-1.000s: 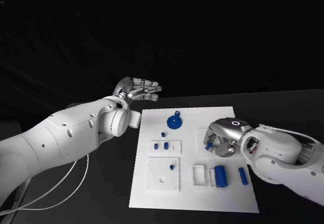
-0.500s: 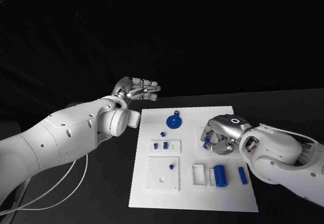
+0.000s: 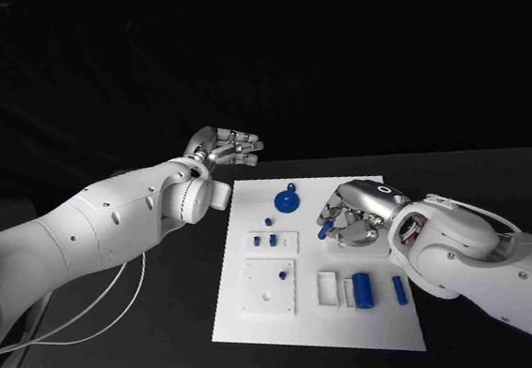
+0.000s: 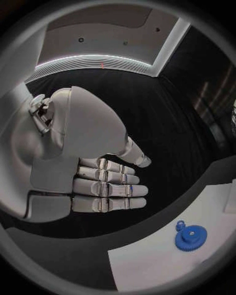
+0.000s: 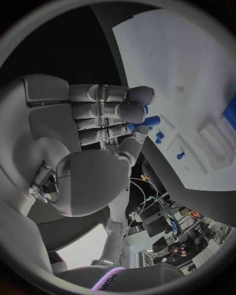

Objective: Assemble the parts on the task board

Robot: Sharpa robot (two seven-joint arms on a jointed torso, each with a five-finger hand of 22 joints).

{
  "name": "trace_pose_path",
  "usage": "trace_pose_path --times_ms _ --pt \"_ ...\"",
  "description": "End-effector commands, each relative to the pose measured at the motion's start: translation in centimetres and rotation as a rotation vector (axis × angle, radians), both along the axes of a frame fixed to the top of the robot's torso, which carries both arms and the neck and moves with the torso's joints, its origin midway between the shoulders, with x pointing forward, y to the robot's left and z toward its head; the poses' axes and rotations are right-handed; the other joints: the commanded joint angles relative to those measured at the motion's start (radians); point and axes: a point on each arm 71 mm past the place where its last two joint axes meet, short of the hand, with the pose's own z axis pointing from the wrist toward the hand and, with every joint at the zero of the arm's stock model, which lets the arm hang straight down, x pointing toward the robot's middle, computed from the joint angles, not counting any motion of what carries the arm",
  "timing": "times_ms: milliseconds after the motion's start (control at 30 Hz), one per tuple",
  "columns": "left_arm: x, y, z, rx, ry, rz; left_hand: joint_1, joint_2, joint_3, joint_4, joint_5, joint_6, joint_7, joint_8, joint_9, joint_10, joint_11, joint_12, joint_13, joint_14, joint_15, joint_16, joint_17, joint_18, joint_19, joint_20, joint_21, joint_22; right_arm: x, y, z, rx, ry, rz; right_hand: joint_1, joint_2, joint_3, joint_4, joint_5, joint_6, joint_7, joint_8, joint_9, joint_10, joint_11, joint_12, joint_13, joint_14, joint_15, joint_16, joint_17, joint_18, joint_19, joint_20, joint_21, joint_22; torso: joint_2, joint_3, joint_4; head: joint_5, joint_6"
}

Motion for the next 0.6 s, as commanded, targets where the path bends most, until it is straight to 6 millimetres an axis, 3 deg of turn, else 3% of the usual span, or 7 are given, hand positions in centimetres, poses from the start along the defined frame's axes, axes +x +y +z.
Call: trace_pose_path --times_ms 33,467,600 --pt "0.1 -0.3 0.1 -0.001 -0.005 -0.017 0.002 0.007 0.000 0.007 -0.005 -0.005 0.000 -0.001 0.000 -0.001 -0.002 -0.003 -0.001 0.002 0.000 -0.002 0.001 -0.013 0.006 -0.003 0.004 -0.001 -0.4 1.4 0.2 0.028 0.015 0.045 0.001 0.010 -0.002 -0.006 0.004 0.003 0.000 0.003 0.001 0.050 -0.041 0.003 0.002 0.003 -0.005 -0.006 0.003 0.017 0.032 -0.008 -0.004 0.003 -0.001 -0.0010 -0.0006 0.004 0.000" --pt "0.4 -0.9 -0.1 -0.002 -0.003 -0.021 0.002 0.007 0.000 0.007 -0.005 -0.005 0.000 -0.001 0.000 -0.001 -0.002 -0.003 -0.001 0.002 0.000 -0.002 0.001 -0.013 0.006 -0.003 0.004 -0.001 -3.8 9.0 -1.2 0.002 -0.069 0.220 0.000 0.009 0.001 -0.010 0.004 0.005 0.000 0.003 0.002 0.051 -0.041 0.003 0.002 0.004 -0.005 -0.007 0.005 0.017 0.033 -0.008 -0.004 0.008 -0.002 -0.0010 0.0021 0.012 -0.003" --pt "0.4 -1.2 -0.1 -0.004 -0.001 -0.027 0.003 0.008 0.000 0.008 -0.006 -0.004 0.001 -0.001 0.000 -0.001 -0.002 -0.003 -0.001 0.003 0.000 -0.002 0.002 -0.013 0.007 -0.003 0.005 -0.005 -4.7 10.7 -1.5 0.000 -0.078 0.262 -0.002 0.009 0.004 -0.011 0.004 0.005 0.000 0.003 0.002 0.052 -0.041 0.003 0.002 0.006 -0.005 -0.009 0.006 0.018 0.033 -0.008 -0.005 0.010 -0.002 -0.0019 0.0001 0.015 -0.003"
